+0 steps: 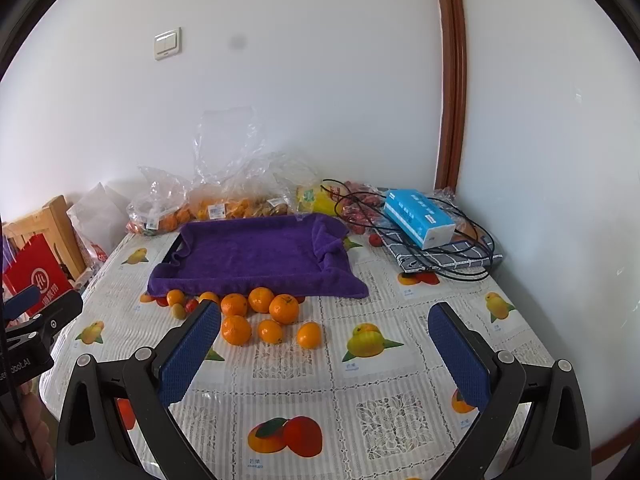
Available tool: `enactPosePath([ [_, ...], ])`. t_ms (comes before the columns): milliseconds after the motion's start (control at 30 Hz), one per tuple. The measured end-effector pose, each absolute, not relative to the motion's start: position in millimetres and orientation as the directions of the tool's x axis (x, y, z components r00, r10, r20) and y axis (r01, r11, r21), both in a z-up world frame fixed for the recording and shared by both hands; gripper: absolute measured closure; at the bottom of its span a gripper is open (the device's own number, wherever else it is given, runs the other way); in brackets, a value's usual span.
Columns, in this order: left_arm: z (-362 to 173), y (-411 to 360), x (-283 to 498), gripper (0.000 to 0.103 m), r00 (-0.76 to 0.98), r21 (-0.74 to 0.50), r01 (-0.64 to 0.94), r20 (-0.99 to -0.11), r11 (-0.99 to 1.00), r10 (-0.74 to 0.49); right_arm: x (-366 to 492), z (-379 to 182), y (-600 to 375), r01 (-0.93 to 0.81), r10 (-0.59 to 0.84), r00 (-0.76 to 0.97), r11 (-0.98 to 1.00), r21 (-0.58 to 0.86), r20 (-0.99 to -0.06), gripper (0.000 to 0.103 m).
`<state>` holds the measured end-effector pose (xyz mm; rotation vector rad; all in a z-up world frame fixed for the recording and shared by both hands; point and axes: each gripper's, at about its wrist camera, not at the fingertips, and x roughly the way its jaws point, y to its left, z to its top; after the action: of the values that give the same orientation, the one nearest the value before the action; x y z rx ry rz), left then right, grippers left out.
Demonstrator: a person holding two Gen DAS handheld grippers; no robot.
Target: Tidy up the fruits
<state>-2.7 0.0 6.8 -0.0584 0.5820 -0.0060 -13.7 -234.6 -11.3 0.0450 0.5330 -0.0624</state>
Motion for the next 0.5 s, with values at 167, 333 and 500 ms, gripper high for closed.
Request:
enactPosePath([
  [167, 6.5, 0.4, -2.5, 0.001, 0.836, -0.06, -0.012, -0.549, 0.998, -0.023, -12.5, -13.1, -233.8, 0.069, -0.045, 0.857, 0.997, 0.027, -0.513, 0.001],
  [333, 6.1, -1.9, -5.4, 0.001, 0.841, -0.052, -0.012, -0.541, 0.999, -0.018, -16.3, -13.1, -232.4, 0.065, -0.04, 0.86, 0.997, 0.032, -0.508, 0.001],
  [500, 6.0, -1.2, -6.7, 0.001, 0.84, -0.057, -0.01, -0.541, 0.998, -0.022, -16.8, -12.6, -232.9, 0.068, -0.046, 0.859, 0.997, 0.025, -0.511, 0.001],
])
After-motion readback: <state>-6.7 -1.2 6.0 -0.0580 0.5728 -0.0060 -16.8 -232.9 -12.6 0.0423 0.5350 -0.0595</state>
